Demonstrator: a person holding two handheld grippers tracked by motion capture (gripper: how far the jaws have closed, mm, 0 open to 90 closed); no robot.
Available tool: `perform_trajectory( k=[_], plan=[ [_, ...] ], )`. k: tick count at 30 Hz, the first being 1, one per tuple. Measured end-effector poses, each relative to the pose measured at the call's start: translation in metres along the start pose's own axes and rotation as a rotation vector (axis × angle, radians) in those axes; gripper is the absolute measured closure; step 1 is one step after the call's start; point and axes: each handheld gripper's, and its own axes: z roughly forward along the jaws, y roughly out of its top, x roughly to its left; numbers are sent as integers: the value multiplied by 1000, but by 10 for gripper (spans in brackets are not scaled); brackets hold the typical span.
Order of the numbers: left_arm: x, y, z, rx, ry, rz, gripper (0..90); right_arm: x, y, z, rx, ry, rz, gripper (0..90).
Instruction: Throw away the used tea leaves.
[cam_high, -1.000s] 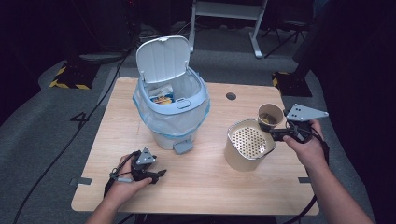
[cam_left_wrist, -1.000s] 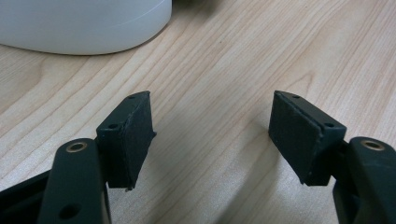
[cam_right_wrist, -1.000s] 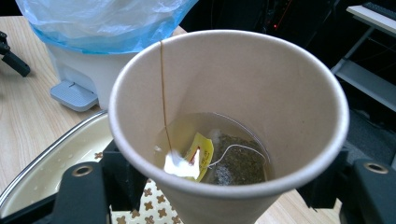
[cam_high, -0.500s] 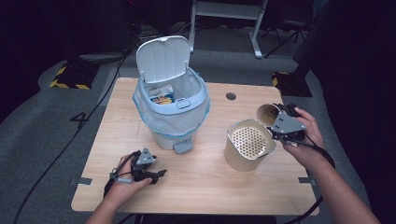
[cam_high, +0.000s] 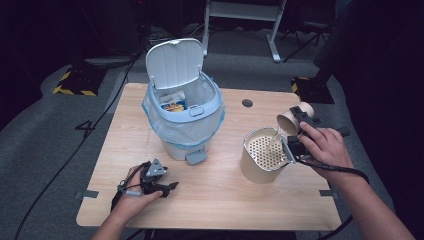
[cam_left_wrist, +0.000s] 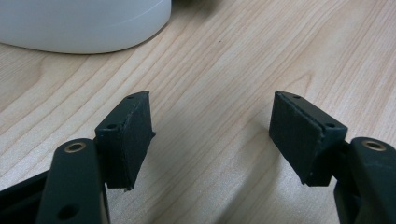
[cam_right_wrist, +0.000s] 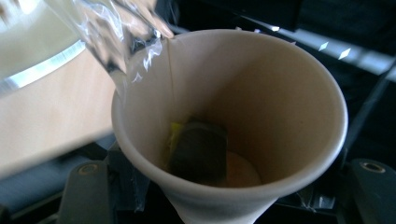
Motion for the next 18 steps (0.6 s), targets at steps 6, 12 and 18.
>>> perform_trajectory(
  k=[6,12,18],
  plan=[
    [0,0,0,0,-1,0,300,5,9,-4,80,-116,-258,328],
    [0,0,0,1,-3,1,296,4,16,-11,110,-216,-357,327],
    [0,0,0,1,-2,1,296,3,18,-13,112,-233,-367,325]
  ],
)
